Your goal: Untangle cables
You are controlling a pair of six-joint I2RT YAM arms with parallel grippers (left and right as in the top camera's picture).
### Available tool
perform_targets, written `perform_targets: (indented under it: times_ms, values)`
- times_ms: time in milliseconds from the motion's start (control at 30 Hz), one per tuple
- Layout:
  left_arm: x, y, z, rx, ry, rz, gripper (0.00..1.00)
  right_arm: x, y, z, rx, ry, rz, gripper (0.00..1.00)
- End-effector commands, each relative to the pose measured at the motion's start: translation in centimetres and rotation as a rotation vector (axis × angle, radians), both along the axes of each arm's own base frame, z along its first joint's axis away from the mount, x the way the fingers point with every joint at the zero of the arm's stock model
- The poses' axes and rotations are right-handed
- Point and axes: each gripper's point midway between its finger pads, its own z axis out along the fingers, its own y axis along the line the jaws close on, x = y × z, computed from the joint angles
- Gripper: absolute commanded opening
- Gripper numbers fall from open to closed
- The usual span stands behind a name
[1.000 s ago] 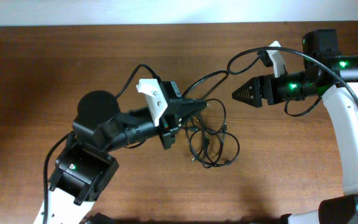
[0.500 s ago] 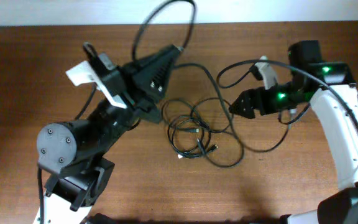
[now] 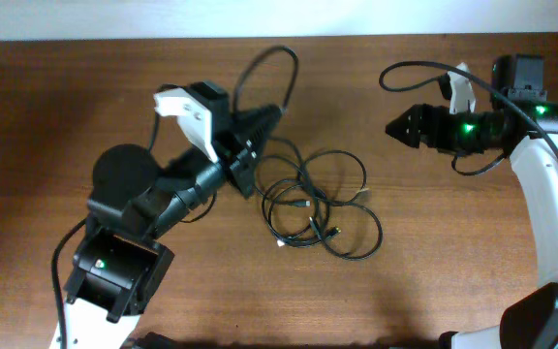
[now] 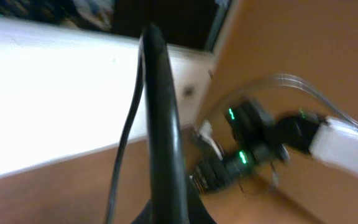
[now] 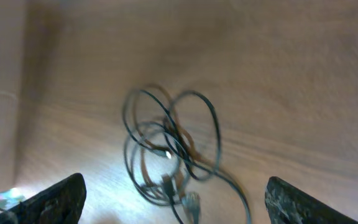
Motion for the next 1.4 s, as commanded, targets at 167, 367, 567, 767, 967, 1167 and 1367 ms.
perform_targets:
  times_ms: [167,367,567,767,967,1167,1367]
  values:
    - [2.7,3.5,-1.4,0.084,-0.002,0.169,0.0,-0.2,0.0,-0.1,0.0,0.016,-0.014,0.91]
    - [4.6,10.1,-0.1,0.07,-0.036,0.37,0.0,-0.3,-1.6,-1.4,-0.103,0.049,-0.063,0.91]
    - [6.1,19.6,-0.3,0.078,-0.015,0.666,0.02,-0.5,-1.5,-1.4,-0.1,0.055,-0.059,0.91]
    - [4.1,33.4,-3.0,0.117,0.114,1.237,0.03,-0.5,-1.5,-1.4,-0.101,0.054,-0.057,0.91]
    - [1.4,43.9,-6.6,0.177,0.243,1.572,0.02,-0.5,-1.5,-1.4,-0.102,0.054,-0.057,0.92]
    - [0.4,53.1,-11.5,0.087,0.34,1.759,0.18,-0.5,-1.5,-1.4,-0.103,0.052,-0.054,0.92]
    - [1.6,56.8,-22.0,-0.055,0.61,1.718,0.2,-0.5,-1.5,-1.4,-0.103,0.052,-0.054,0.92]
